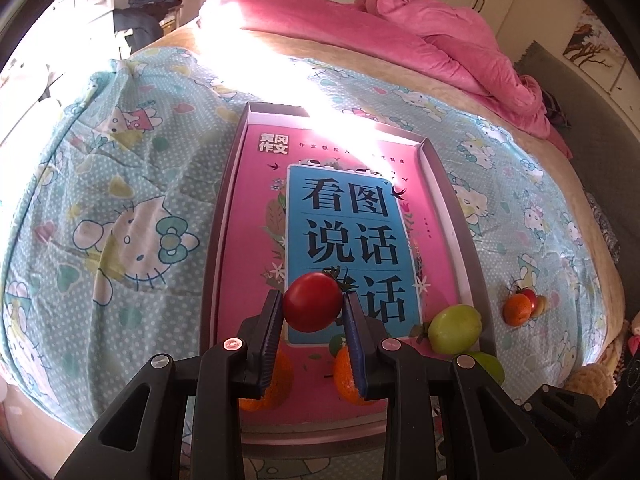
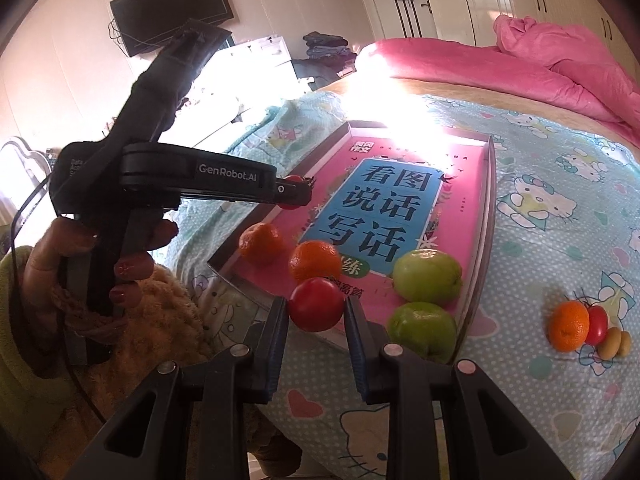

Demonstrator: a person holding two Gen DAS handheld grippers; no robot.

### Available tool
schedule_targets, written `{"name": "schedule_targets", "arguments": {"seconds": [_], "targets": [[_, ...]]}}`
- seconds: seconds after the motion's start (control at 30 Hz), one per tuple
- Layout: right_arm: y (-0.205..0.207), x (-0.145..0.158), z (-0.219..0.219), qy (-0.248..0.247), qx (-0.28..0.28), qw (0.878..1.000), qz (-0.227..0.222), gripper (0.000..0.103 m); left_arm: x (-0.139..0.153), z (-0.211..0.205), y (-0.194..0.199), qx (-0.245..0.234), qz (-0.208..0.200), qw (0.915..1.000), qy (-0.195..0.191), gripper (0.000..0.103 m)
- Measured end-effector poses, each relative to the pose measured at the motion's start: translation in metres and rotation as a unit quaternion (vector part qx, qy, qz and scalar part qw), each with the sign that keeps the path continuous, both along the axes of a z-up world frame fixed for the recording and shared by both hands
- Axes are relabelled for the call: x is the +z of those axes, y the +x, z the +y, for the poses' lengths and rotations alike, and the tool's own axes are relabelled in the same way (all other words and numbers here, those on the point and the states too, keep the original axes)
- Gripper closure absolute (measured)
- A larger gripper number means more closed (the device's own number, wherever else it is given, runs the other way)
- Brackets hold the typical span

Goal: Organize fruits
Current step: 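Carry the tomato with the left tool while the right tool carries its tomato toward the book, then lower the tomato onto the book with the left tool while the right tool lowers and opens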

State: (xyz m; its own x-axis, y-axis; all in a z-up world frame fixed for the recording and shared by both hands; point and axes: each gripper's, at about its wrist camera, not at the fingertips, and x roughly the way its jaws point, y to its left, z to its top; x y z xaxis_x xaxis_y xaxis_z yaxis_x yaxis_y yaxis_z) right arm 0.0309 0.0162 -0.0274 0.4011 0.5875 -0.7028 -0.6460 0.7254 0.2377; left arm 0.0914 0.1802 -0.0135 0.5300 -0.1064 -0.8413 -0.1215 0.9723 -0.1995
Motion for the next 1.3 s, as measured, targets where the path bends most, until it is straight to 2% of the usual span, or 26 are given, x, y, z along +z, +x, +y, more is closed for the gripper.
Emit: {"name": "schedule_targets", "arguments": {"seconds": [0.33,0.5,1.3], "targets": [[0.012,-0.011,0.014,-0.021,0.004,1.000,0.005,0.074,-0.009,-0.010,0.014,-0.009,0.009,0.9998,0.017,0.072],[0.016,-0.015,0.018,-0.031,0.003,0.999,0.013,0.074,-0.011,-0.013,0.017,-0.006,0.007,0.9991,0.041,0.072],[0.021,-0.022,0.032,-0.069,-0.007,0.997,0.031,0.074,-0.027,-0.030,0.021,-0.025,0.030,0.9976,0.058,0.072]]}}
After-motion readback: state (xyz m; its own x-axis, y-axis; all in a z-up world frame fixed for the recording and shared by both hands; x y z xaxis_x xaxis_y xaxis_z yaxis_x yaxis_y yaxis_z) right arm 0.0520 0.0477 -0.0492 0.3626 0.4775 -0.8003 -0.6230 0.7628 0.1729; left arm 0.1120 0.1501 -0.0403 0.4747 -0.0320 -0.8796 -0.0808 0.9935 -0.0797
